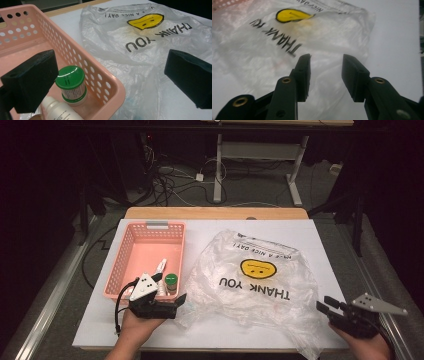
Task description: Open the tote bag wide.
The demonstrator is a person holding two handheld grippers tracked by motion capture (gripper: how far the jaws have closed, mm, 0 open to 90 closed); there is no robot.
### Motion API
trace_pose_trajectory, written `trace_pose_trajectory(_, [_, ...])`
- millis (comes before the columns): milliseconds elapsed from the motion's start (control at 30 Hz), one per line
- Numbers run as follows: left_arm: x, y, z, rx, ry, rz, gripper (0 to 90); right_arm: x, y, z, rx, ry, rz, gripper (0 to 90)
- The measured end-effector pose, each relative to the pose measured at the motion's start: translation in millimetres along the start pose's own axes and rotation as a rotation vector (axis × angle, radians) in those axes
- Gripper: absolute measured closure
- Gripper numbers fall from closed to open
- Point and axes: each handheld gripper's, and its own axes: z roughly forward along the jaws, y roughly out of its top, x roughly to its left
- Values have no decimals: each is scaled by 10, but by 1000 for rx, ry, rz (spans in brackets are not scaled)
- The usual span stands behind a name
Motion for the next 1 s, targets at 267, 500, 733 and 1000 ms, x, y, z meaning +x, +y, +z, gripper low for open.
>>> trace_pose_trajectory(267, [26, -8, -14, 0, 6, -5, 0, -322, 382, 634, 24, -38, -2, 612])
trace_pose_trajectory(500, [33, -21, -20, 0, 8, -9, 0, -540, 691, 1026, 29, -58, 30, 595])
trace_pose_trajectory(733, [25, -22, -19, 2, 10, -3, 0, -747, 911, 1440, 77, -52, 62, 513])
trace_pose_trajectory(1000, [47, -32, -20, 0, 11, -15, 0, -907, 963, 1835, 157, -43, 80, 435])
